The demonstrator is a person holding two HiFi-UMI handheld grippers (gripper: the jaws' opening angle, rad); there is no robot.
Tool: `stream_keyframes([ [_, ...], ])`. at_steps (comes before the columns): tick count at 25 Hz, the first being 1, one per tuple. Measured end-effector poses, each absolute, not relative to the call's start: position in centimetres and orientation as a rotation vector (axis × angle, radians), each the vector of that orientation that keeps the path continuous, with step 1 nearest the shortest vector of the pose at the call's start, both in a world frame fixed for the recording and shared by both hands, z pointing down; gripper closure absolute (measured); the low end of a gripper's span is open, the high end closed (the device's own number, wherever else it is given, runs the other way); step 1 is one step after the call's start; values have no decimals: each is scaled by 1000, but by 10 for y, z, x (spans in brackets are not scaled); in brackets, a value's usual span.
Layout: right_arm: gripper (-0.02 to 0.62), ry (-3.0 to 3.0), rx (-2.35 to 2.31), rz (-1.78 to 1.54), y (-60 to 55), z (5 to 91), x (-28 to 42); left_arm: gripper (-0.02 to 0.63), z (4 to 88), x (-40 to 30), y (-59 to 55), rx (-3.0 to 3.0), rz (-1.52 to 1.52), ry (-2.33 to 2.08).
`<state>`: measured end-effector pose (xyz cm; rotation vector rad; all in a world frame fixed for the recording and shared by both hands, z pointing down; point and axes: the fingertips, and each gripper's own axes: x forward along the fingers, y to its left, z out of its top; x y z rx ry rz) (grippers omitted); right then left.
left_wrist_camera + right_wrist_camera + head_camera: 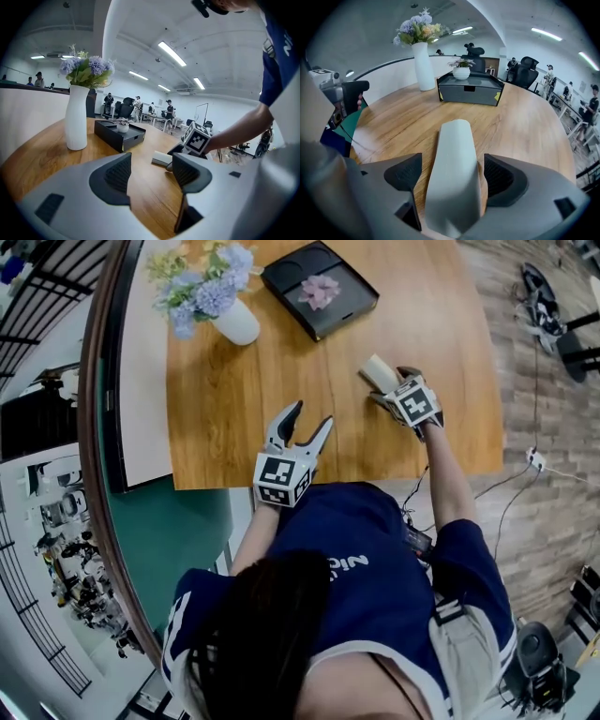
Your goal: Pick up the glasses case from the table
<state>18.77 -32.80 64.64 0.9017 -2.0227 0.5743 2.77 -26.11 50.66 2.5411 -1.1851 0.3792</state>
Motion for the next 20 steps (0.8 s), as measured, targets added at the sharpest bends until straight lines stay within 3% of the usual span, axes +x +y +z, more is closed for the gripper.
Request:
stream_keyframes([
  [7, 187, -2023, 846, 597, -336, 646, 183, 333, 513, 19, -261, 2499, 385, -1229],
  [12, 278, -1966, 881, 623, -334, 647, 185, 342, 512, 20, -263, 2505, 380, -1224],
  [20, 290, -1992, 949, 622, -335, 643, 183, 353, 506, 22, -264, 2531, 373, -1209],
])
